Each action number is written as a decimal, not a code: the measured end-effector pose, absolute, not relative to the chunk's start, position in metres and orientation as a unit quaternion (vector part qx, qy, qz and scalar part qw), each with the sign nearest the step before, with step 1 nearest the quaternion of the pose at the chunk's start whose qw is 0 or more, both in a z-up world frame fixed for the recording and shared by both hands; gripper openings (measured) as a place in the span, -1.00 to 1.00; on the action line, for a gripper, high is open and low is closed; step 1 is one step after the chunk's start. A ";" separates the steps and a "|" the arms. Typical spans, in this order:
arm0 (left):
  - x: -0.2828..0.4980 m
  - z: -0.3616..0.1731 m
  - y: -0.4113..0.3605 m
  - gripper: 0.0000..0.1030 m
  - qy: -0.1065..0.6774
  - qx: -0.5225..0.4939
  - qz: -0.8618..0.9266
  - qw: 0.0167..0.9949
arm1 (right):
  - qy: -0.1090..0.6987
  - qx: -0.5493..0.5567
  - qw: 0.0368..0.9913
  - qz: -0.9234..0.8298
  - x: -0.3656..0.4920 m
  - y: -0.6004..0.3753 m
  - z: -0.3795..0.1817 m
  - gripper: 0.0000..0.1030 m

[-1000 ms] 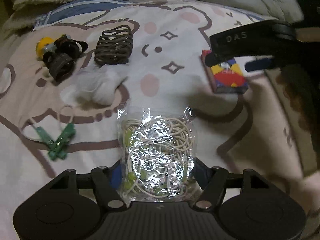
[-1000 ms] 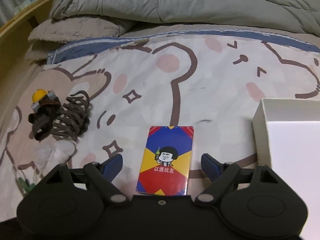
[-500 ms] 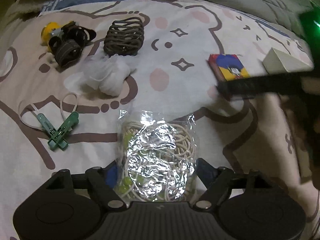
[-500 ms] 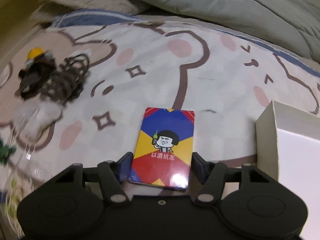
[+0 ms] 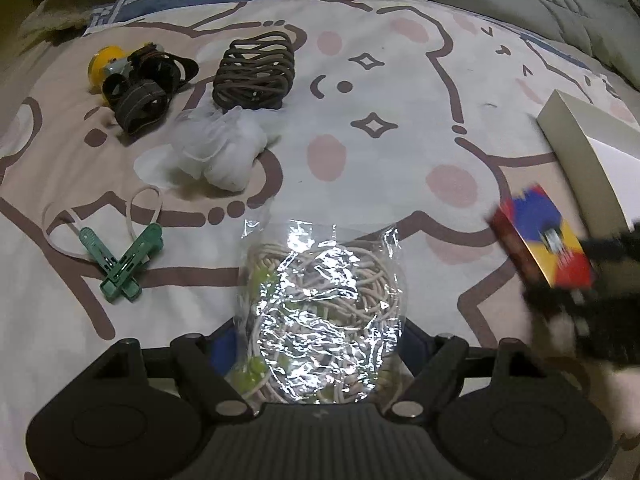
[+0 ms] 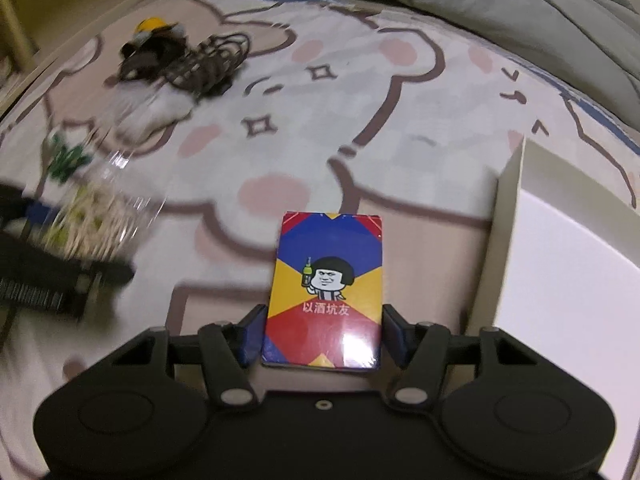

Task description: Organize objects

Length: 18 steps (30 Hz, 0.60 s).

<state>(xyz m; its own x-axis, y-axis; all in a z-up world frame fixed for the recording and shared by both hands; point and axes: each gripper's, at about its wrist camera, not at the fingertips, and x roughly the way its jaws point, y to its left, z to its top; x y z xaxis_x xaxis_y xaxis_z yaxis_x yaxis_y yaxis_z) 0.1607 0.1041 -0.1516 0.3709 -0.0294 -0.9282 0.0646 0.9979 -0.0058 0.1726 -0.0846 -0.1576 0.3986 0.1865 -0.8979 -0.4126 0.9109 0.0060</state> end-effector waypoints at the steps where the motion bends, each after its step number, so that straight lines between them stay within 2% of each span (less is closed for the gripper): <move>1: 0.161 -0.152 0.104 0.55 0.560 0.018 -0.026 0.828 | 0.522 -0.112 0.825 0.185 0.167 -0.085 -0.157 0.18; 6: 0.160 -0.152 0.099 0.57 0.563 0.032 -0.016 0.826 | 0.538 -0.117 0.811 0.197 0.146 -0.085 -0.155 0.19; 13: 0.160 -0.153 0.100 0.52 0.561 0.027 -0.016 0.827 | 0.535 -0.069 0.821 0.186 0.163 -0.086 -0.154 0.22; 18: 0.159 -0.155 0.096 0.46 0.559 0.044 -0.024 0.827 | 0.545 -0.112 0.810 0.182 0.162 -0.073 -0.165 0.22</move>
<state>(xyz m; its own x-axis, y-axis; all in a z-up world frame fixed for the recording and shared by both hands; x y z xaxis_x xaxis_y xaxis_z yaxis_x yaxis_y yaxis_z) 0.1593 0.0959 -0.1546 0.3729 0.0091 -0.9278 0.0889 0.9950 0.0455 0.1623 -0.0732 -0.1650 0.3385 0.1732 -0.9249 -0.4173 0.9086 0.0174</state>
